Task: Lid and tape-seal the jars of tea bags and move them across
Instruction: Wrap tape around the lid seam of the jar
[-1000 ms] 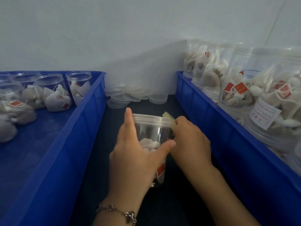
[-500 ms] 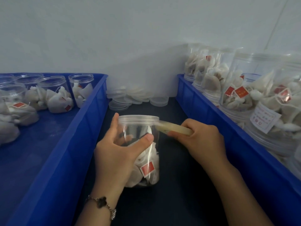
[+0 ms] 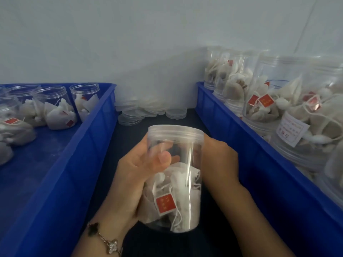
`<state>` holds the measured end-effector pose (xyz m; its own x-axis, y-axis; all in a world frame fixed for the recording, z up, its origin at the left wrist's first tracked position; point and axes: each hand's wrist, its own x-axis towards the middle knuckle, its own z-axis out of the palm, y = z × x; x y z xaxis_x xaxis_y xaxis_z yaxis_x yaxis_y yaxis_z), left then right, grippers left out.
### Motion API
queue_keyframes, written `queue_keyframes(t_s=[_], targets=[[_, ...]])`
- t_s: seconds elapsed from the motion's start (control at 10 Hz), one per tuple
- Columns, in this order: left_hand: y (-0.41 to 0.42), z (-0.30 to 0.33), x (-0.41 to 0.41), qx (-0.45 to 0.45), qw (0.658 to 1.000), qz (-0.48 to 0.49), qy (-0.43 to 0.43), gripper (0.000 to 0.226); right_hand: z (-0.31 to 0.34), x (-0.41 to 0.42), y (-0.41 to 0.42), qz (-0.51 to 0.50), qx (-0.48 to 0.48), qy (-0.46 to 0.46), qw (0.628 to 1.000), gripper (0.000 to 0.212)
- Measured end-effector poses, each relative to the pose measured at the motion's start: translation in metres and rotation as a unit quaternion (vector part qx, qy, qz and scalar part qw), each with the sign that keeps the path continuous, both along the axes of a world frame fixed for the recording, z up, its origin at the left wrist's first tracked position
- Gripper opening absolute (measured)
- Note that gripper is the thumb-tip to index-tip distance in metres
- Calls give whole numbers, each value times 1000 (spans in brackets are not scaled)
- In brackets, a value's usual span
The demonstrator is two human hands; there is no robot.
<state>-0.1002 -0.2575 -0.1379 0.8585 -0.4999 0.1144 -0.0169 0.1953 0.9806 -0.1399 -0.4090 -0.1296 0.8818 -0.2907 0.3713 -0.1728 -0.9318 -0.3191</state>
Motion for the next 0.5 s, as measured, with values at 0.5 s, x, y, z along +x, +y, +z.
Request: queue_keyframes(t_s=[0.5], targets=[[1, -7, -14, 53, 954, 272, -117, 66, -14, -1, 10, -92, -51, -59, 993, 25]])
